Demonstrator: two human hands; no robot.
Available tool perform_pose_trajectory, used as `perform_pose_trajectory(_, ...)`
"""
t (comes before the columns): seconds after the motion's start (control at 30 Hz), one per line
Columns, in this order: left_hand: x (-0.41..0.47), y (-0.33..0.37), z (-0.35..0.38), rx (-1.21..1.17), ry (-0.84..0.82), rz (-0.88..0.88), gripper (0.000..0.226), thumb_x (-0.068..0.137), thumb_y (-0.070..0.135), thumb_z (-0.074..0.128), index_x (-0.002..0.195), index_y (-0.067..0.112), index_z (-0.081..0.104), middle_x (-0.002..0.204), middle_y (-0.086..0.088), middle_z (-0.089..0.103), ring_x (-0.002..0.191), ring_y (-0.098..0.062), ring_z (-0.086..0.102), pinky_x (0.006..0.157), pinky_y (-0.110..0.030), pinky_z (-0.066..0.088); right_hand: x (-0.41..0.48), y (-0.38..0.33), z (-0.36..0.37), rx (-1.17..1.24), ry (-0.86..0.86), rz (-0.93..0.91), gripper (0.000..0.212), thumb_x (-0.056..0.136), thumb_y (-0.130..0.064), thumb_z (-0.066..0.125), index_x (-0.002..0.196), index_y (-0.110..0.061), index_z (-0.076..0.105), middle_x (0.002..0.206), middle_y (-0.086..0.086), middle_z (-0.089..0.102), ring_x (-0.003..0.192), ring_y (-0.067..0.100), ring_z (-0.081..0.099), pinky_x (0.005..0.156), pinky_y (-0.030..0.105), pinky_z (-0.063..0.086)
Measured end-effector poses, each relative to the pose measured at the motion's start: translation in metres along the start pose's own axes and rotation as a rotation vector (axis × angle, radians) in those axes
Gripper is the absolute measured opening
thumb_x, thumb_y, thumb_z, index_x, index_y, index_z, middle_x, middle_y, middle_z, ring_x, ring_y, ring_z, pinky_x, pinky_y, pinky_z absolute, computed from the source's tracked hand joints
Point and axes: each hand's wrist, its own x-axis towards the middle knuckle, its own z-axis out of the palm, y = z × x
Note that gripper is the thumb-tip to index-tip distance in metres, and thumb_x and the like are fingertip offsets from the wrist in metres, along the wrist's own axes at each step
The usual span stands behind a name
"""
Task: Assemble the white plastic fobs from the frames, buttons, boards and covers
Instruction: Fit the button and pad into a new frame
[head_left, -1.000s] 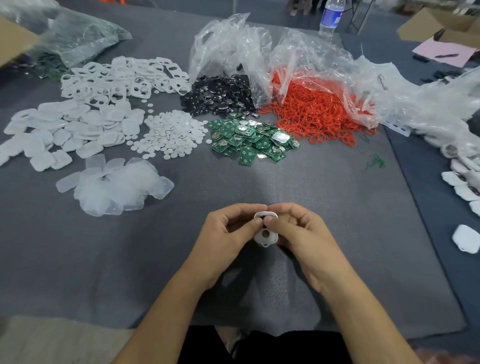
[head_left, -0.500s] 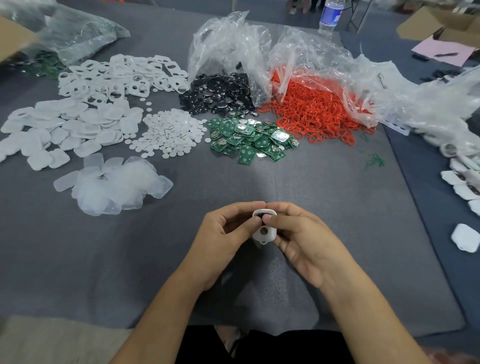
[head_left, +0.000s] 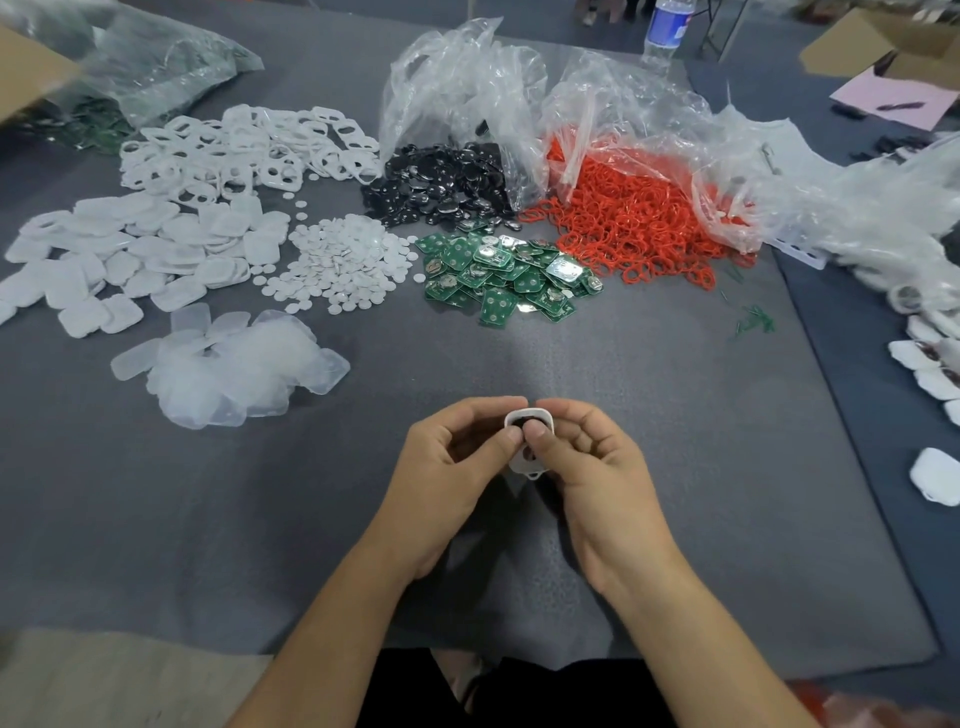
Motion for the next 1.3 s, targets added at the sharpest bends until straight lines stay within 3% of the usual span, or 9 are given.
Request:
perform_pose_trajectory(0.17,-0.001,-0.002,0.004,0.118,0.054,0.07,0.024,0.097,0.002,0.067,0.114,0.017,0.075,0.106,0.003,0.079,0.1,-0.012,0.074,0.084,-0.017,0.054,-0.003,0.005,0.005,-0.023,0.064,-0.015,0.017,0.089,0.002,0.068,0.103,-0.007,0.069,0.096,0.018,0.075,0.086,0.026,0.068,0.081,0.036,0.057)
perform_pose_trajectory(0.3,-0.001,-0.01,0.005,0.219,0.131,0.116,0.023,0.095,0.009,0.067,0.112,0.023,0.075,0.105,0.006,0.078,0.1,-0.013,0.074,0.087,-0.023,0.057,-0.005,0.002,0.008,-0.146,0.039,-0.028,0.017,0.093,0.004,0.064,0.105,-0.007,0.069,0.097,0.015,0.076,0.088,0.028,0.069,0.086,0.041,0.056)
perform_pose_trajectory(0.43,-0.001,-0.013,0.004,0.268,0.144,0.122,0.025,0.096,0.008,0.068,0.112,0.027,0.074,0.106,0.008,0.077,0.102,-0.014,0.073,0.089,-0.028,0.058,-0.002,-0.004,0.007,-0.249,0.02,-0.026,0.018,0.092,0.004,0.063,0.103,-0.008,0.071,0.089,0.011,0.076,0.082,0.025,0.069,0.082,0.039,0.056)
perform_pose_trajectory(0.63,-0.003,-0.005,0.005,0.15,0.131,0.09,0.024,0.095,-0.002,0.067,0.108,0.015,0.075,0.102,0.002,0.079,0.096,-0.015,0.075,0.082,-0.021,0.057,0.003,-0.011,0.003,-0.217,-0.013,0.043,0.016,0.089,0.001,0.066,0.091,-0.012,0.074,0.076,0.009,0.071,0.075,0.022,0.066,0.074,0.039,0.053)
perform_pose_trajectory(0.83,-0.004,-0.001,0.005,0.107,0.088,0.069,0.025,0.093,-0.005,0.068,0.107,0.014,0.077,0.103,0.0,0.079,0.098,-0.017,0.075,0.085,-0.023,0.058,0.004,-0.01,0.001,-0.146,-0.004,0.086,0.015,0.087,0.006,0.065,0.09,-0.007,0.073,0.085,0.019,0.071,0.076,0.027,0.067,0.07,0.035,0.054)
perform_pose_trajectory(1.03,-0.002,-0.001,0.005,0.113,0.107,0.045,0.028,0.09,-0.006,0.071,0.101,0.019,0.08,0.097,-0.002,0.08,0.093,-0.016,0.076,0.08,-0.021,0.057,0.001,-0.002,0.005,-0.254,0.058,-0.073,0.011,0.087,0.005,0.067,0.088,-0.006,0.07,0.072,0.017,0.063,0.071,0.027,0.059,0.071,0.042,0.048)
perform_pose_trajectory(1.2,-0.001,0.001,0.008,0.095,0.108,0.02,0.025,0.09,-0.005,0.071,0.101,0.016,0.079,0.097,-0.001,0.08,0.094,-0.014,0.076,0.079,-0.018,0.056,-0.001,-0.002,0.0,-0.332,0.034,-0.12,0.015,0.09,0.002,0.067,0.089,-0.013,0.072,0.076,0.019,0.069,0.071,0.022,0.061,0.068,0.037,0.051)
perform_pose_trajectory(1.3,-0.002,0.003,0.008,0.104,0.103,0.01,0.027,0.09,-0.007,0.071,0.107,0.012,0.077,0.099,-0.001,0.08,0.096,-0.015,0.076,0.08,-0.018,0.056,0.001,-0.004,-0.005,-0.356,-0.014,-0.107,0.019,0.09,0.003,0.066,0.093,-0.014,0.072,0.079,0.009,0.075,0.072,0.016,0.068,0.067,0.027,0.055)
